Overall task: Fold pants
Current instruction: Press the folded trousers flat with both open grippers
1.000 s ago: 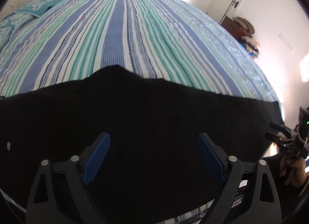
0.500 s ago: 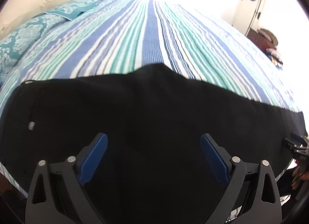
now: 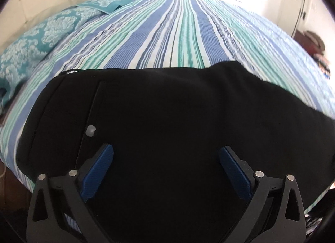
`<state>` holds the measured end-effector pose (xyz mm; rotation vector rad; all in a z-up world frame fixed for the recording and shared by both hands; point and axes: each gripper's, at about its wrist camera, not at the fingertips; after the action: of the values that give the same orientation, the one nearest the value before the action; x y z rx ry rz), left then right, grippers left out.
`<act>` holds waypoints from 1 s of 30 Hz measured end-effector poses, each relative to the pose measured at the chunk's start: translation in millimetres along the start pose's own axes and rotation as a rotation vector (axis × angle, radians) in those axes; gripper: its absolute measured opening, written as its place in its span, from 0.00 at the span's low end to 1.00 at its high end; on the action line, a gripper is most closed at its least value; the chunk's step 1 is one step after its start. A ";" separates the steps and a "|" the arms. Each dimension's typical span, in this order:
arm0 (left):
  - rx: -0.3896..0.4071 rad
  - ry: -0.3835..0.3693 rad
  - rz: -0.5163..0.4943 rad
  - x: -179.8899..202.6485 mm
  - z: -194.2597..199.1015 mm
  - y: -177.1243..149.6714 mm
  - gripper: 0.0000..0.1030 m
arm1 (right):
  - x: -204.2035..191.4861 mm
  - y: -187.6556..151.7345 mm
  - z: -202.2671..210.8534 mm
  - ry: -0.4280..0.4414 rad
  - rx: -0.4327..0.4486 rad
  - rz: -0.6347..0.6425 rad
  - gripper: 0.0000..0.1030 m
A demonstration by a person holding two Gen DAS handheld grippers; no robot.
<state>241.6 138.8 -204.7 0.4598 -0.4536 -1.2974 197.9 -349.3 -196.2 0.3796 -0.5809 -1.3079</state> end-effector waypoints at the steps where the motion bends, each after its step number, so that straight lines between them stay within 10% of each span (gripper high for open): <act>1: 0.000 0.028 -0.022 3.6 -3.3 -1.9 0.99 | -0.2 -0.1 0.0 -0.001 -0.001 -0.001 1.00; 30: -0.006 0.109 -0.023 8.6 -12.7 0.6 0.99 | 0.5 -0.5 0.0 0.008 -0.018 0.012 1.00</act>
<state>251.0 131.4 -214.3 0.5295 -0.3536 -1.2888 197.5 -349.9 -196.4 0.3656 -0.5638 -1.2989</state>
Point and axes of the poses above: each gripper's, at about its wrist camera, not at the fingertips, and z roughly against the way its jaws point, x to its right, y to its top, and after that the axes turned 8 degrees about z, right-handed
